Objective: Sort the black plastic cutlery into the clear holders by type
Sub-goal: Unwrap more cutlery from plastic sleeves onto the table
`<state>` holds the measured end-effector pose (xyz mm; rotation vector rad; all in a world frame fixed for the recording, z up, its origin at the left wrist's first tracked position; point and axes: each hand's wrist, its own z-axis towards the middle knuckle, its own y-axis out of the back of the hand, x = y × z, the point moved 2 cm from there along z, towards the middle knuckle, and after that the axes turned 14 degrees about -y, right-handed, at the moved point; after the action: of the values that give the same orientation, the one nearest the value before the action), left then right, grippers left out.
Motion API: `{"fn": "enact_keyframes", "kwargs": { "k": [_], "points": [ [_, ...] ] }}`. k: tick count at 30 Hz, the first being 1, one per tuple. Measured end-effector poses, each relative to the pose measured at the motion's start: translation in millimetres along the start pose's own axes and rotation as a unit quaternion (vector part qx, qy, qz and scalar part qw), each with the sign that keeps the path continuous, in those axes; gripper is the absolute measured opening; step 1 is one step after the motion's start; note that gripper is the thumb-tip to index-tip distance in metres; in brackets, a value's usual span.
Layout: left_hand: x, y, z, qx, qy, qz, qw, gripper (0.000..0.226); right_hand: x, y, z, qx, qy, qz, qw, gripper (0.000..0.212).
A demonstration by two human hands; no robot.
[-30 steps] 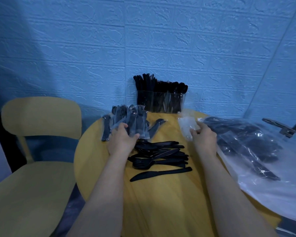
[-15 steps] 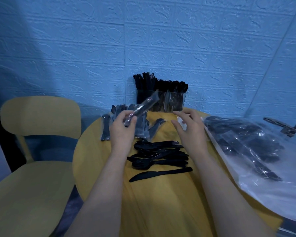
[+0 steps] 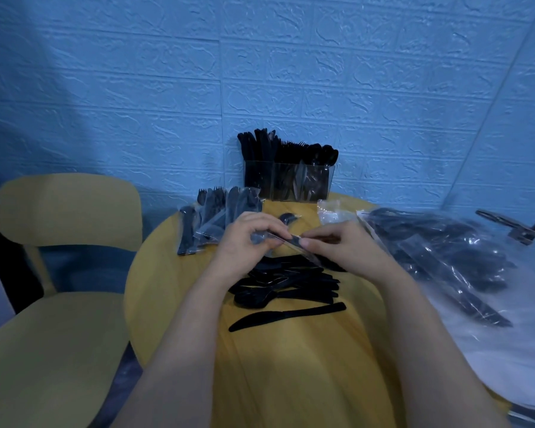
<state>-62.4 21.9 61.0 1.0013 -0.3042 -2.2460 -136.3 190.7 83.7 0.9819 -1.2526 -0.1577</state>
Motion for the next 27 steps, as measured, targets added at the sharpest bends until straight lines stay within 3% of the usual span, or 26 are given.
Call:
{"fn": "enact_keyframes", "kwargs": {
  "k": [3, 5, 8, 12, 15, 16, 18, 21, 27],
  "points": [
    [-3, 1, 1, -0.027, 0.001, -0.016, 1.000, 0.047, 2, 0, 1, 0.006, -0.016, 0.098, 0.995, 0.009],
    [-3, 2, 2, -0.078, 0.053, -0.086, 0.992, 0.060, 2, -1, 2, -0.010, -0.033, 0.168, 0.985, 0.012],
    [-4, 2, 2, -0.115, 0.141, -0.195, 0.964, 0.052, 6, -8, 4, -0.040, -0.032, 0.235, 0.971, 0.013],
    [-6, -6, 1, -0.001, 0.181, -0.247, 0.952, 0.046, 12, -19, 6, -0.072, -0.012, 0.279, 0.957, 0.017],
    [-1, -9, -1, 0.036, 0.180, -0.245, 0.952, 0.060, 13, -25, 8, -0.101, -0.008, 0.280, 0.955, 0.020],
    [0, -8, -2, 0.031, 0.183, -0.242, 0.952, 0.060, 12, -25, 7, -0.111, -0.008, 0.272, 0.956, 0.019],
    [3, -8, -2, 0.015, 0.181, -0.219, 0.959, 0.042, 10, -19, 6, -0.204, 0.016, 0.170, 0.964, 0.017],
    [1, -7, -2, 0.032, 0.173, -0.169, 0.970, 0.029, 7, -9, 3, -0.335, 0.095, 0.065, 0.935, 0.020],
    [-5, -7, -3, 0.048, 0.171, -0.167, 0.970, 0.032, -5, -7, 11, -0.353, 0.161, -0.074, 0.919, 0.038]
  ]
}}
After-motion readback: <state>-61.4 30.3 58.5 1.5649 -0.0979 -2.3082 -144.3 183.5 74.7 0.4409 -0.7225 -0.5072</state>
